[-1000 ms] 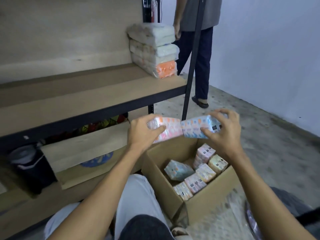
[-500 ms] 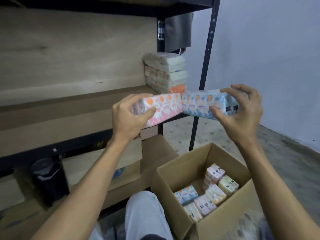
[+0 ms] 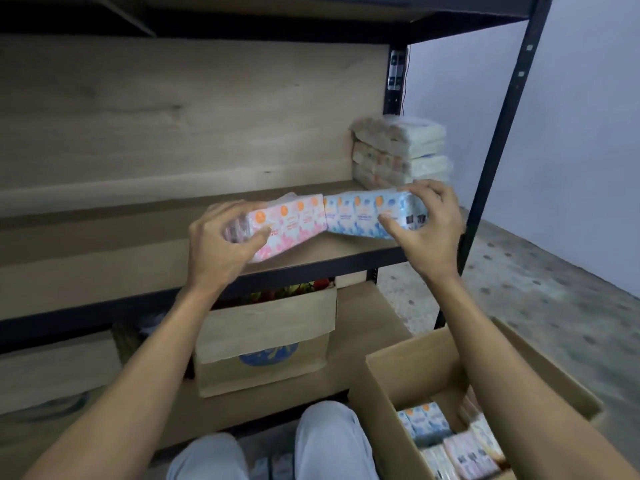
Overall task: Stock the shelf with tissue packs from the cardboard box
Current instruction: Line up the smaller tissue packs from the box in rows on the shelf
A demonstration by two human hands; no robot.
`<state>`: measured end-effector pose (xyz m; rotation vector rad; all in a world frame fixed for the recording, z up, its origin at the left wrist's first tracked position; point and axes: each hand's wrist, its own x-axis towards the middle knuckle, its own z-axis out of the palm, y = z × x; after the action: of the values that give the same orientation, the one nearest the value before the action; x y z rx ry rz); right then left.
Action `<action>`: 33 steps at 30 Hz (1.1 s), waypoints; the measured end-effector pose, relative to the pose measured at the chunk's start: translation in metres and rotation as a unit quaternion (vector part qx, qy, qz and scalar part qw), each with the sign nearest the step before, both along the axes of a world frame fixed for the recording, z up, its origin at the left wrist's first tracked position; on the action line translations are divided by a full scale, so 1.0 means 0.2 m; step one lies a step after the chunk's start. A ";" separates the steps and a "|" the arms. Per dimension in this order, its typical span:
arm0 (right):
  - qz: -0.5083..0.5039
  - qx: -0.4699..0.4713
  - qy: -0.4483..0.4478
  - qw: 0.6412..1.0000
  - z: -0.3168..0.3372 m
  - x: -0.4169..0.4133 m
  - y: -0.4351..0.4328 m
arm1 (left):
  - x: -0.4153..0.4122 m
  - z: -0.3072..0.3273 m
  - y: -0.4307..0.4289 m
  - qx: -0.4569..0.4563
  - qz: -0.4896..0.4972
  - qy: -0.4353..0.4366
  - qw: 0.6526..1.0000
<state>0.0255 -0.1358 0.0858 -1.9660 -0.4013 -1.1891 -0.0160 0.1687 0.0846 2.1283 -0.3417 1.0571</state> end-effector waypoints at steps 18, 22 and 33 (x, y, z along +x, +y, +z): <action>0.048 -0.116 0.171 0.977 -0.15 0.39 0.05 | 0.15 -0.10 0.35 0.075 0.053 0.128 0.987; -0.025 -0.183 0.181 0.966 -0.09 0.43 0.09 | 0.17 -0.06 0.30 0.124 0.146 0.115 0.975; -0.044 -0.257 0.144 0.955 0.02 0.46 0.49 | 0.35 -0.06 0.06 0.137 0.171 0.162 0.962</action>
<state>0.1177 -0.0381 0.0889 -2.5881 -0.5113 -0.8832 0.0537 0.1800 0.0733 2.6293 0.0458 0.8584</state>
